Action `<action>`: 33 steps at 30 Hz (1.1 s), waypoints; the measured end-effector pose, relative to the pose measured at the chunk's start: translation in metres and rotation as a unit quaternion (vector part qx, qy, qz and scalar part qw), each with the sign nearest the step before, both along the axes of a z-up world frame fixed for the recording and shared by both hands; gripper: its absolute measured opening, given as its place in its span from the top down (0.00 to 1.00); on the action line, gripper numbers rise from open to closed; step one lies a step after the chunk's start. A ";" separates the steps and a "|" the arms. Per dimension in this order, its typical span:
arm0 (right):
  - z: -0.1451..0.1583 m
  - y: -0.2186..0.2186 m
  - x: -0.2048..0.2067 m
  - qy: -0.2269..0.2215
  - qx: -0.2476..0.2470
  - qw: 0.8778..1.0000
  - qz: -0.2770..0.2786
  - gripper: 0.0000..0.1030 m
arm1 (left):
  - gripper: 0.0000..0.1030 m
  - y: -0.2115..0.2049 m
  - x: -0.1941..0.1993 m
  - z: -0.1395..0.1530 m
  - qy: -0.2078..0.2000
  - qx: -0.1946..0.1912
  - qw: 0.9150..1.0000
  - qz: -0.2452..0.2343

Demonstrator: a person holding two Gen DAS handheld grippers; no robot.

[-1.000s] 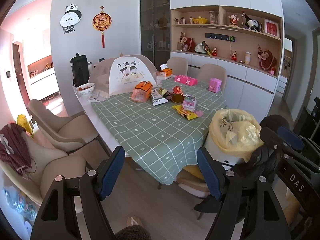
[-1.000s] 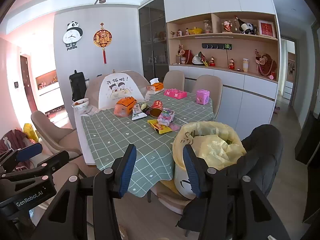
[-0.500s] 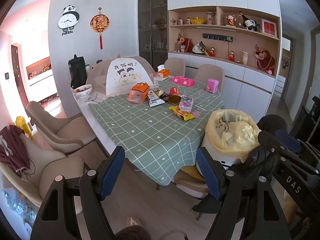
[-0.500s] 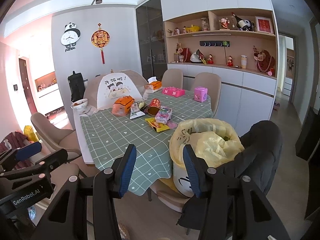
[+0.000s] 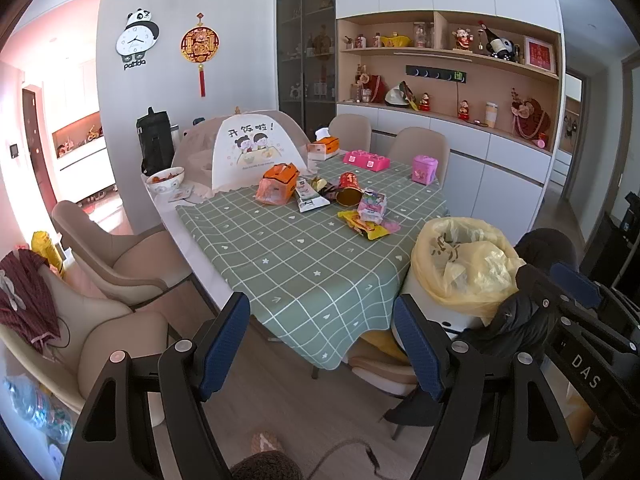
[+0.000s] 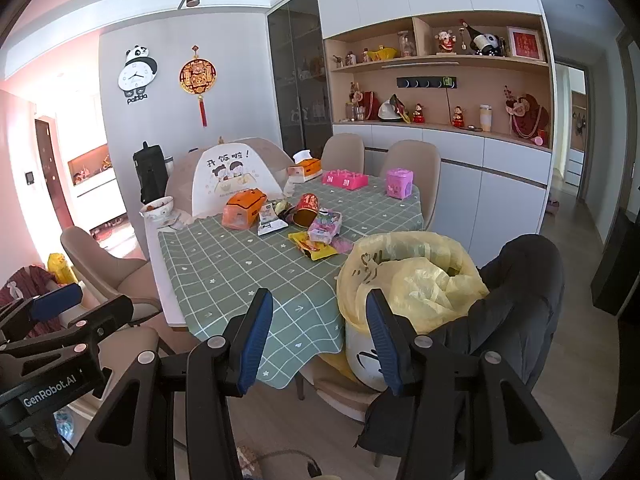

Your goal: Collect trash

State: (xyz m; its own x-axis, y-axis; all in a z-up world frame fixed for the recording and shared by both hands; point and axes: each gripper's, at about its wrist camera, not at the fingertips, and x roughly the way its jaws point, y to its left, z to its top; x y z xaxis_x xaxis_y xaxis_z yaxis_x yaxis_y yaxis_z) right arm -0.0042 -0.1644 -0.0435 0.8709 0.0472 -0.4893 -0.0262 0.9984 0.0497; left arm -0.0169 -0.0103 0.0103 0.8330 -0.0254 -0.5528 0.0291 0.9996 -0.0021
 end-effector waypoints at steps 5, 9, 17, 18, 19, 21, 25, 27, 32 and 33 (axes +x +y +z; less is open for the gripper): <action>0.000 0.000 0.000 0.001 0.000 1.000 0.001 0.55 | 0.28 -0.001 0.000 0.000 0.001 -0.001 1.000 -0.001; 0.000 0.000 0.000 0.000 0.001 1.000 0.000 0.55 | 0.28 -0.006 -0.002 -0.001 0.002 0.000 1.000 -0.003; -0.004 -0.006 -0.001 0.000 -0.001 1.000 -0.006 0.55 | 0.28 -0.016 -0.001 -0.005 0.002 0.002 1.000 -0.004; -0.005 -0.008 -0.001 0.000 0.000 1.000 -0.007 0.55 | 0.28 -0.014 -0.001 -0.004 0.002 0.001 1.000 -0.003; -0.006 -0.010 -0.001 0.000 0.000 1.000 -0.009 0.55 | 0.28 -0.015 -0.001 -0.004 0.002 0.001 1.000 -0.004; -0.006 -0.011 -0.001 0.000 -0.001 1.000 -0.012 0.55 | 0.28 -0.017 -0.001 -0.005 0.002 0.002 1.000 -0.004; -0.006 -0.010 0.002 0.003 -0.002 1.000 -0.016 0.55 | 0.28 -0.023 0.000 -0.006 0.005 0.001 1.000 -0.007; -0.006 -0.010 0.003 0.004 -0.002 1.000 -0.017 0.55 | 0.28 -0.021 0.002 -0.005 0.006 0.000 1.000 -0.008; -0.006 -0.010 0.006 0.005 -0.005 1.000 -0.019 0.55 | 0.28 -0.021 0.004 -0.005 0.008 0.000 1.000 -0.008; -0.006 -0.009 0.007 0.005 -0.005 1.000 -0.020 0.55 | 0.28 -0.023 0.006 -0.006 0.011 -0.001 1.000 -0.008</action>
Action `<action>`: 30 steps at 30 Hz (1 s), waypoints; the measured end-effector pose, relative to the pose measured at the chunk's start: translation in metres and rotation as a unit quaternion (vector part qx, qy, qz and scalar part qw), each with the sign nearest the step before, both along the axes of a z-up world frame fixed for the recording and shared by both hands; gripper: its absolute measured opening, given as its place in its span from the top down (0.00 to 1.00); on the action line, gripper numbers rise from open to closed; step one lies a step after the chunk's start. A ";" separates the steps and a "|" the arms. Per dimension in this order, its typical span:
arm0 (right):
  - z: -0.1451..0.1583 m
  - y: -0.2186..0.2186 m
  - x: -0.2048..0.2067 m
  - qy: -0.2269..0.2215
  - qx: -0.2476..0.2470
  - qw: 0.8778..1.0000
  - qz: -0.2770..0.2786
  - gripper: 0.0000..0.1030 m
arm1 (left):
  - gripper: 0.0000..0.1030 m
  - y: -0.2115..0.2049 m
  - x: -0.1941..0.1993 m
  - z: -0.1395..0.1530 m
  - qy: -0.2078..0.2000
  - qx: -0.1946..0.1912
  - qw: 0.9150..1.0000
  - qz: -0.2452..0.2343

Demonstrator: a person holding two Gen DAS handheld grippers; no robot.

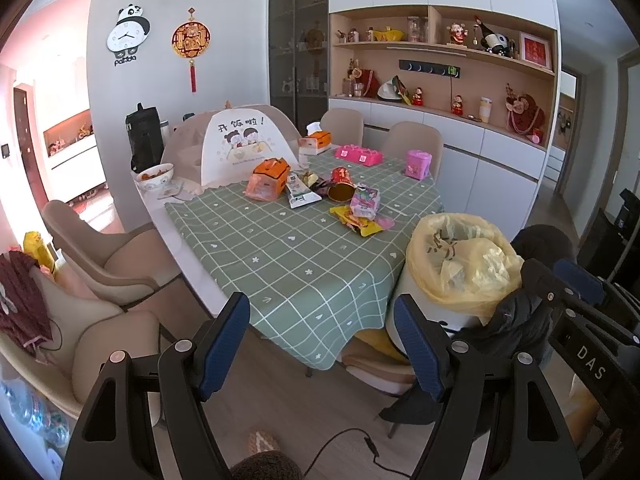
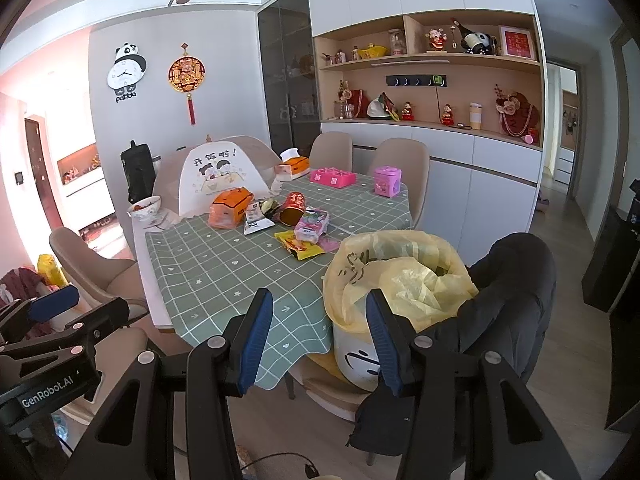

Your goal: Collect trash

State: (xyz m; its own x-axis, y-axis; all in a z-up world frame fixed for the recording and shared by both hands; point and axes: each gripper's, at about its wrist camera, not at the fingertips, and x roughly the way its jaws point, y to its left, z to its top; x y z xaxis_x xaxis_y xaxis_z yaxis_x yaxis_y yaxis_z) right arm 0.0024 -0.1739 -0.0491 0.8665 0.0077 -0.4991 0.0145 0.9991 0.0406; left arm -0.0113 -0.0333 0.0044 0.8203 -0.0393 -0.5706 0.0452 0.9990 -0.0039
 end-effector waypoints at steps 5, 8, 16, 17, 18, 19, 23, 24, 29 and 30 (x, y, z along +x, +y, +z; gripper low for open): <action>0.000 0.005 0.013 0.007 -0.002 1.000 -0.002 0.55 | 0.28 0.007 0.015 -0.005 0.010 -0.005 1.000 0.002; -0.001 0.010 0.023 0.011 -0.003 1.000 -0.001 0.55 | 0.28 0.016 0.026 -0.005 0.016 -0.008 1.000 0.004; 0.002 0.027 0.055 0.014 -0.010 1.000 0.005 0.55 | 0.28 0.040 0.059 0.001 0.014 -0.013 1.000 0.006; 0.003 0.030 0.060 0.014 -0.011 1.000 0.005 0.55 | 0.28 0.043 0.065 0.002 0.013 -0.013 1.000 0.006; 0.003 0.032 0.065 0.015 -0.012 1.000 0.005 0.55 | 0.28 0.047 0.070 0.002 0.012 -0.014 1.000 0.006; 0.004 0.034 0.071 0.016 -0.014 1.000 0.004 0.55 | 0.28 0.051 0.079 0.004 0.011 -0.015 1.000 0.006; 0.006 0.044 0.095 0.017 -0.023 1.000 0.000 0.55 | 0.28 0.066 0.108 0.006 0.007 -0.019 1.000 0.007; 0.007 0.047 0.104 0.017 -0.026 1.000 -0.004 0.55 | 0.28 0.070 0.115 0.007 0.007 -0.020 1.000 0.008; 0.010 0.059 0.147 0.018 -0.022 0.999 -0.013 0.55 | 0.28 0.095 0.163 0.007 0.008 -0.025 1.000 0.010; 0.010 0.061 0.156 0.018 -0.023 0.999 -0.016 0.55 | 0.28 0.099 0.171 0.007 0.007 -0.026 1.000 0.010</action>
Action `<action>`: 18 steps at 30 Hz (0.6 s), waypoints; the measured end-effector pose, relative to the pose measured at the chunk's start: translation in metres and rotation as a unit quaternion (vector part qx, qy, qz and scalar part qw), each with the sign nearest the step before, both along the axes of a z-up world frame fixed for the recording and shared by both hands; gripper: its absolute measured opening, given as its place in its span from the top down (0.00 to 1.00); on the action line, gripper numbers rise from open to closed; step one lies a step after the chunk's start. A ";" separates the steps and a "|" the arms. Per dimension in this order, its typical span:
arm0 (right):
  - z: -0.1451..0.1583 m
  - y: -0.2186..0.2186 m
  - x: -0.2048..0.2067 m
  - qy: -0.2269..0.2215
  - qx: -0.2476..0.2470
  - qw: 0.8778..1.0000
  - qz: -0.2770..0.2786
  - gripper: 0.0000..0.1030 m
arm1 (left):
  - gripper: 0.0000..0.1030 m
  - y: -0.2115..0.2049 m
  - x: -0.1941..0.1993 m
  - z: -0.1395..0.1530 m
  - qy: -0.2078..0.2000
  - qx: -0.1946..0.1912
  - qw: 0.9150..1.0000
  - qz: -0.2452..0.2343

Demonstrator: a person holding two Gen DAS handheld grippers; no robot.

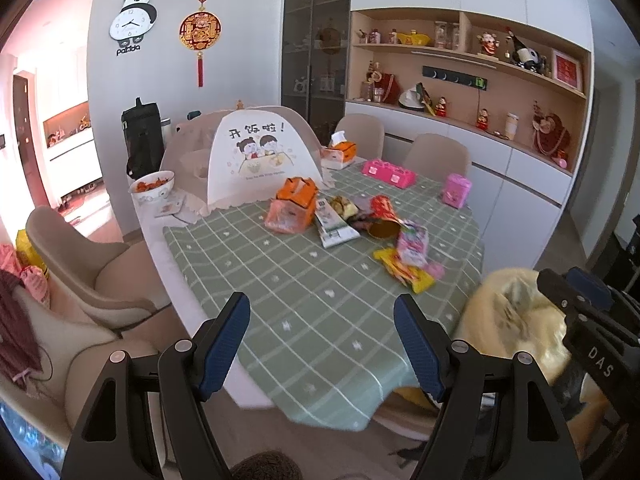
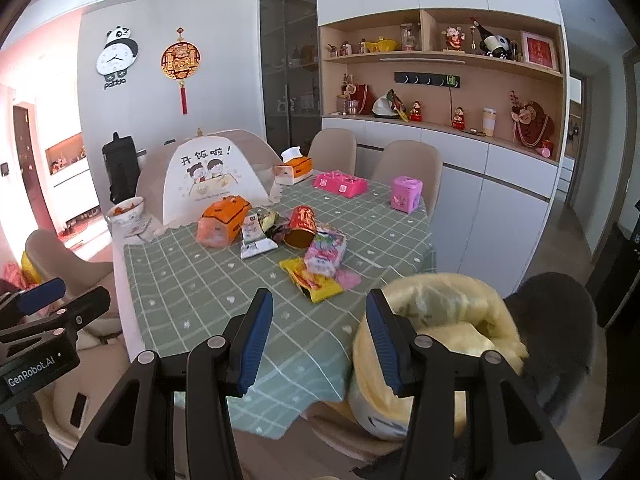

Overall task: Collect trash
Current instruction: 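Move both tools toward the trash on the tablecloth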

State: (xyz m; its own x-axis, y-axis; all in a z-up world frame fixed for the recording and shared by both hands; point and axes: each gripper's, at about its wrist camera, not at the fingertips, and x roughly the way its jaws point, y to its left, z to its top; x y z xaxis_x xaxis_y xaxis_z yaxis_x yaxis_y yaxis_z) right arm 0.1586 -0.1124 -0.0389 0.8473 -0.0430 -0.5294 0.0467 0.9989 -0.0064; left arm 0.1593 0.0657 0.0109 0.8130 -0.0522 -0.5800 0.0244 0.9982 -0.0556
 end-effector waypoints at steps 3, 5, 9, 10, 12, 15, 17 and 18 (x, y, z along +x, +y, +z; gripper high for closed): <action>0.003 0.011 0.027 -0.001 -0.006 1.000 -0.003 0.55 | 0.28 0.018 0.030 0.000 -0.001 -0.003 1.000 0.000; 0.004 0.020 0.046 -0.002 -0.009 1.000 -0.008 0.55 | 0.28 0.032 0.053 0.000 0.002 -0.007 1.000 0.000; 0.008 0.029 0.078 -0.001 -0.008 1.000 -0.024 0.55 | 0.28 0.052 0.093 0.000 0.013 -0.014 1.000 -0.008; 0.009 0.031 0.088 -0.002 -0.008 0.999 -0.033 0.55 | 0.28 0.057 0.105 0.000 0.015 -0.012 1.000 -0.011; 0.010 0.034 0.102 -0.002 -0.008 0.999 -0.043 0.55 | 0.28 0.061 0.121 -0.002 0.017 -0.009 1.000 -0.016; 0.008 0.034 0.126 0.003 -0.008 0.998 -0.057 0.55 | 0.28 0.066 0.149 -0.009 0.029 -0.005 0.999 -0.028; 0.007 0.029 0.141 0.009 -0.009 0.998 -0.062 0.55 | 0.28 0.064 0.162 -0.015 0.036 -0.003 0.999 -0.032; 0.007 0.027 0.145 0.011 -0.010 0.998 -0.063 0.55 | 0.28 0.063 0.170 -0.018 0.040 -0.004 0.999 -0.033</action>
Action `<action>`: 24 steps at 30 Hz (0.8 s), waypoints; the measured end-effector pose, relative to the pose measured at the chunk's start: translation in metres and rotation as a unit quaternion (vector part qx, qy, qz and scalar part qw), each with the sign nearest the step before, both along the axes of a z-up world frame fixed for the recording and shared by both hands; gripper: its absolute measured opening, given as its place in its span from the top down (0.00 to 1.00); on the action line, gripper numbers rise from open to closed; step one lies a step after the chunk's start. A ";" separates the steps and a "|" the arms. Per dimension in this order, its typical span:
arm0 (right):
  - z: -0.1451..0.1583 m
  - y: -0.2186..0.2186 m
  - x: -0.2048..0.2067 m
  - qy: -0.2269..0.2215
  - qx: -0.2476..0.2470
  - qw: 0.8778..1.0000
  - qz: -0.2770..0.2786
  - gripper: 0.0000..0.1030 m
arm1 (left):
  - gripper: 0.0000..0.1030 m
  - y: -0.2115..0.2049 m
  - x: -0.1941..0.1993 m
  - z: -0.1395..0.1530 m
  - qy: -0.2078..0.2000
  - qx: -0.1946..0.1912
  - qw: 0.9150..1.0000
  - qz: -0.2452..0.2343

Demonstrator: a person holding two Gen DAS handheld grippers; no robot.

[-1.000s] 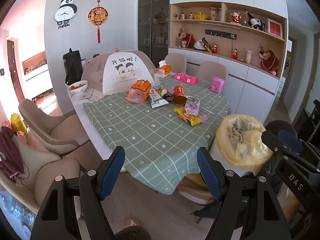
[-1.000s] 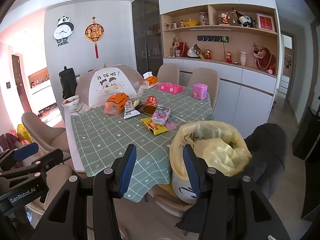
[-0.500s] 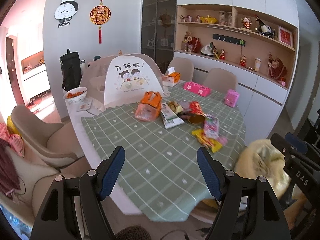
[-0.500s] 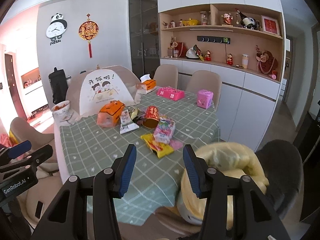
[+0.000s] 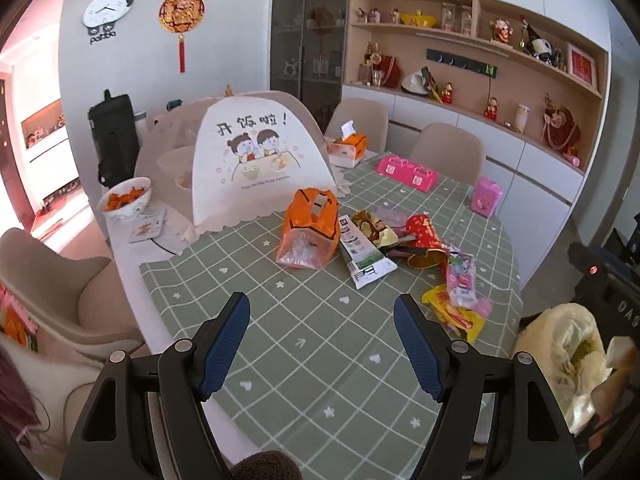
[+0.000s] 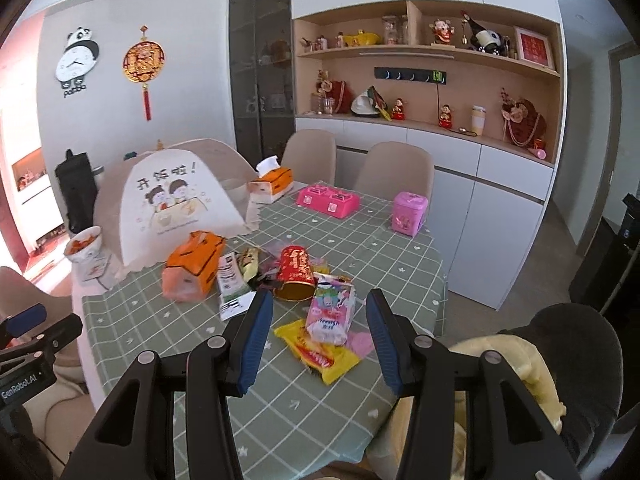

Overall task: Collect trash
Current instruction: 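Move both tools toward the trash on the tablecloth, then grasp the orange plastic bag with the left tool while the right tool grasps the red paper cup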

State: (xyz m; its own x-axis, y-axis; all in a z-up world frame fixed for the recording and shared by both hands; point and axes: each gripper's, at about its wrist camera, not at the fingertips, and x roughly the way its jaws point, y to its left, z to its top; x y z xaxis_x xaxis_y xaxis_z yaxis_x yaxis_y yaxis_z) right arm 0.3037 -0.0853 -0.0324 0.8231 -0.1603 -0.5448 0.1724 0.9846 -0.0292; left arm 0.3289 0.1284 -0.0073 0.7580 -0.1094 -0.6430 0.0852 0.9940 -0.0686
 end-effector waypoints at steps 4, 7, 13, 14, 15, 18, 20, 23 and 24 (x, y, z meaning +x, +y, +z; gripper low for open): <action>-0.002 -0.019 0.022 0.006 -0.013 1.000 -0.006 0.55 | 0.28 -0.009 0.030 -0.022 0.026 -0.017 0.999 -0.006; -0.007 -0.040 0.034 0.006 -0.015 1.000 -0.004 0.55 | 0.28 -0.025 0.044 -0.038 0.029 -0.022 0.999 -0.001; -0.027 -0.085 0.064 0.029 0.017 0.999 0.033 0.55 | 0.28 -0.043 0.077 -0.054 0.041 -0.054 0.997 0.036; -0.029 -0.091 0.070 0.030 0.023 0.998 0.040 0.55 | 0.28 -0.041 0.084 -0.055 0.040 -0.059 0.997 0.044; -0.030 -0.093 0.074 0.030 0.025 0.998 0.045 0.55 | 0.27 -0.039 0.093 -0.055 0.040 -0.058 0.996 0.052; -0.039 -0.099 0.096 0.034 0.035 0.997 0.058 0.55 | 0.27 -0.025 0.127 -0.061 0.054 -0.047 0.995 0.076; -0.046 -0.098 0.110 0.039 0.049 0.996 0.070 0.55 | 0.27 -0.013 0.148 -0.064 0.064 -0.047 0.993 0.083; -0.059 -0.088 0.134 0.057 0.059 0.993 0.086 0.55 | 0.27 0.003 0.184 -0.064 0.070 -0.038 0.993 0.087; -0.063 -0.085 0.138 0.062 0.061 0.992 0.087 0.55 | 0.27 0.007 0.192 -0.064 0.071 -0.041 0.993 0.084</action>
State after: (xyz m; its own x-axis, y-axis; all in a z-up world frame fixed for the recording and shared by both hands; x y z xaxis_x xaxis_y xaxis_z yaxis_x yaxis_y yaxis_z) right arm 0.4418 -0.1701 -0.0953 0.7581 0.0515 -0.6501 0.0016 0.9967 0.0808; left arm 0.5209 0.1349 -0.0713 0.6720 -0.0446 -0.7392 -0.0979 0.9841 -0.1484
